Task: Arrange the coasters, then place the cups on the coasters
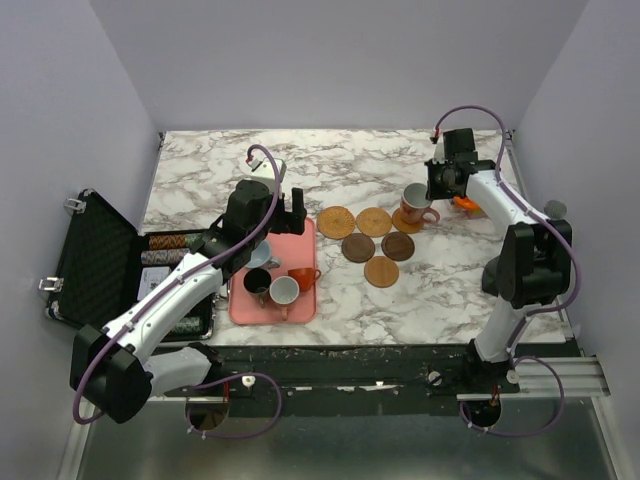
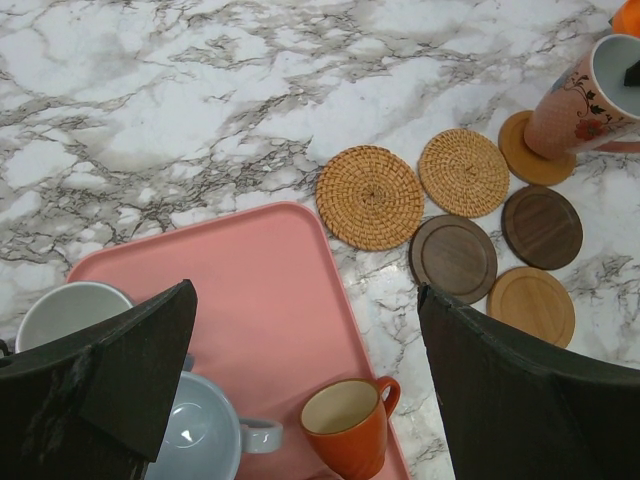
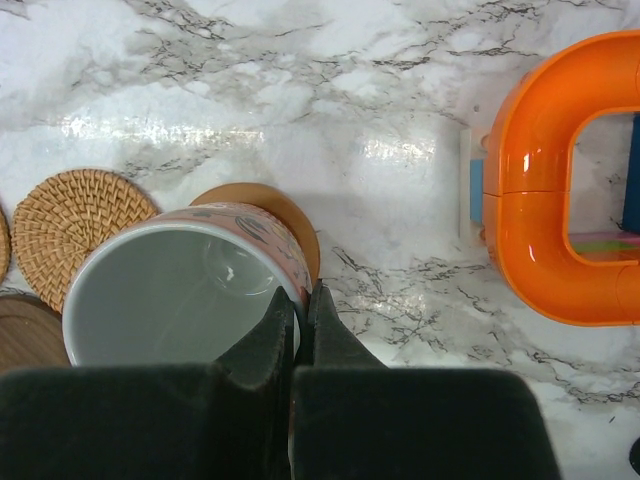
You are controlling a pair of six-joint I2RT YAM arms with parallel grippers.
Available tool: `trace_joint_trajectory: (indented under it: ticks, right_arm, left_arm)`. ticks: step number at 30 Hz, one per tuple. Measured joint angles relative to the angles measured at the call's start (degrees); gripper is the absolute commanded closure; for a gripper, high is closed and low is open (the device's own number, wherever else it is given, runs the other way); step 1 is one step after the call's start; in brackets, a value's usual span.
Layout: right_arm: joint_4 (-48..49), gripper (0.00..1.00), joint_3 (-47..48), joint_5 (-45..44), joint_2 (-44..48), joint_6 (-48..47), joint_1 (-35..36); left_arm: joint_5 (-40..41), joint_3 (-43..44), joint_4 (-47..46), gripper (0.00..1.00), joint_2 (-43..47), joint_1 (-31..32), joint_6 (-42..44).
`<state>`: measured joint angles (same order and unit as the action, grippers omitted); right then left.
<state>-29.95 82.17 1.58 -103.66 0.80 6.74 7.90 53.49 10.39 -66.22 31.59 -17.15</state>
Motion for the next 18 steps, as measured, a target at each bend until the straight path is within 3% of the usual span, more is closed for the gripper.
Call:
trace_joint_trajectory:
  ticks: [18]
  right_arm:
    - [-2.71, 0.98, 2.73, -0.02, -2.8, -0.9, 0.0]
  left_arm:
    - [-0.11, 0.0, 0.02, 0.01, -0.48, 0.0, -0.02]
